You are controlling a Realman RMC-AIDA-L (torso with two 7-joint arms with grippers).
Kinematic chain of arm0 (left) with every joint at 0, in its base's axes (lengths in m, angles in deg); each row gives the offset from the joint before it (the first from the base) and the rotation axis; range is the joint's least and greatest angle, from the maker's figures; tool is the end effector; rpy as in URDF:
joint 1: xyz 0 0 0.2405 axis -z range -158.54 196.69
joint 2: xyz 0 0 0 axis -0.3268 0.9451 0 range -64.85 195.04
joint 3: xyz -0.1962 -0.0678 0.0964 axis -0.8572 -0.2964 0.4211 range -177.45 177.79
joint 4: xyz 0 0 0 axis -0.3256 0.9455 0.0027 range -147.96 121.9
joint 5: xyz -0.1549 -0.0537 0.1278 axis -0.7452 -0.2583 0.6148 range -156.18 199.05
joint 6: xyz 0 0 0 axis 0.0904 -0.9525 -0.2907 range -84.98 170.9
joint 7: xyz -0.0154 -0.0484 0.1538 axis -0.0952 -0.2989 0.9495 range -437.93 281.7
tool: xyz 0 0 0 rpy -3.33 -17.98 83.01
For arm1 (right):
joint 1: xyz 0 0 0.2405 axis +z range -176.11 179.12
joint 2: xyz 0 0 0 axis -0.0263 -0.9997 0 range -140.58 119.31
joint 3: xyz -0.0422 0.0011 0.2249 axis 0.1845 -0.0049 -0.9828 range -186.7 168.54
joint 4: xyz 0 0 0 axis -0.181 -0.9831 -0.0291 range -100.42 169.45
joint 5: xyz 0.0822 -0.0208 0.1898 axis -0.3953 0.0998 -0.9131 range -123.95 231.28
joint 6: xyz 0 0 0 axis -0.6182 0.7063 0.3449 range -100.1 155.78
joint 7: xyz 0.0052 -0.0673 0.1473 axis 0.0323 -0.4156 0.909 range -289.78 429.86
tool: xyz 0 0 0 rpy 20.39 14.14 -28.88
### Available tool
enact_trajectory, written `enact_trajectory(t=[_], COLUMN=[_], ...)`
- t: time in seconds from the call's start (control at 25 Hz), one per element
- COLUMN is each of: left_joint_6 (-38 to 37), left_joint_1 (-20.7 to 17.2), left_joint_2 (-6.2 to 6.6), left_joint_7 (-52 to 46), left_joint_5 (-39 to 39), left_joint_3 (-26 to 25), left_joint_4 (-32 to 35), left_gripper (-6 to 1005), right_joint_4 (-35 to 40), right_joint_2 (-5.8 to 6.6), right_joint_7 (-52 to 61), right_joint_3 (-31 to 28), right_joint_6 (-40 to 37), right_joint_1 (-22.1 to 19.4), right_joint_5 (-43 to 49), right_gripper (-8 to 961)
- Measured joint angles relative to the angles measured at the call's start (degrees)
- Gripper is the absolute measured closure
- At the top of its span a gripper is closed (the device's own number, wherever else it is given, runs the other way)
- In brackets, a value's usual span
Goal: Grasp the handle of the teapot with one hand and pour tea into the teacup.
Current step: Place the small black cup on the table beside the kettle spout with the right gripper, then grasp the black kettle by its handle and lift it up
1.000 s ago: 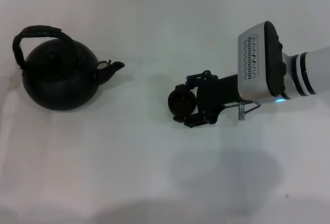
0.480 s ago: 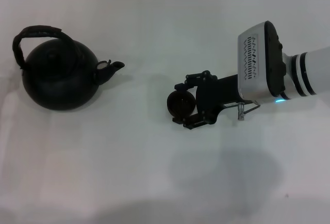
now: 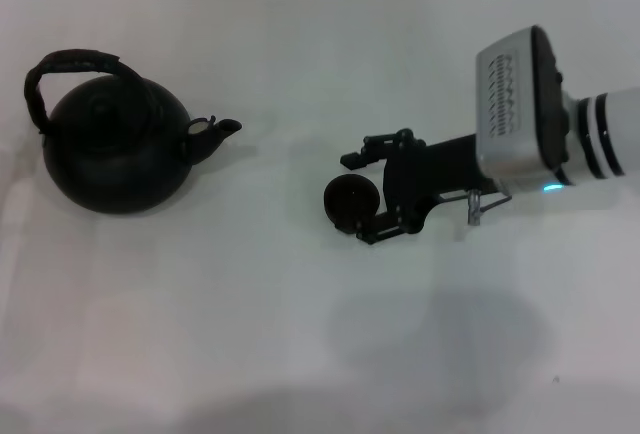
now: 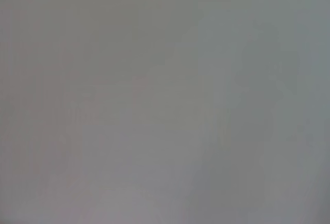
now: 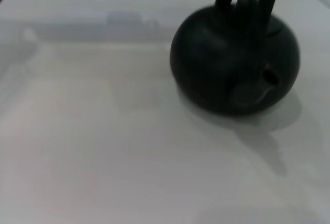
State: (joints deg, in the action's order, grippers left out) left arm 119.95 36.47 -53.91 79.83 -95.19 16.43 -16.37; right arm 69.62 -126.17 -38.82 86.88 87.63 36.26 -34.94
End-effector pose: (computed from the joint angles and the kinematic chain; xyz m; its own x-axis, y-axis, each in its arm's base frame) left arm -0.3596 0.2712 0.0221 0.5656 -0.0180 0.8245 0.8247 0.0100 -0.5655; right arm 0.2068 0.3239 -0.1020 0.9938 -0.0254 -0.1083 -0.0411 -0.9885 -0.1452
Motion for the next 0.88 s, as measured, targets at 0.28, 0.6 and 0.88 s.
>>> enact_trajectory(t=[0.28, 0.6, 0.88], left_joint_6=[-0.2, 0.18, 3.37], left_joint_1=[0.15, -0.19, -1.52], left_joint_2=[0.0, -0.13, -0.36], left_joint_7=[0.09, 0.09, -0.12], left_joint_5=[0.0, 0.0, 3.23], left_joint_3=[0.0, 0.0, 0.0], left_joint_4=[0.0, -0.32, -0.54], left_gripper=[122, 122, 122], right_joint_4=[0.47, 3.39, 6.8], right_joint_2=[0.43, 1.47, 2.38], right_joint_7=[0.03, -0.25, -0.07], right_joint_3=[-7.03, -20.92, -29.41], right_joint_6=[4.95, 15.19, 22.43], right_joint_1=[-0.56, -2.9, -6.54], right_joint_5=[0.46, 0.62, 0.64], right_gripper=[107, 107, 108])
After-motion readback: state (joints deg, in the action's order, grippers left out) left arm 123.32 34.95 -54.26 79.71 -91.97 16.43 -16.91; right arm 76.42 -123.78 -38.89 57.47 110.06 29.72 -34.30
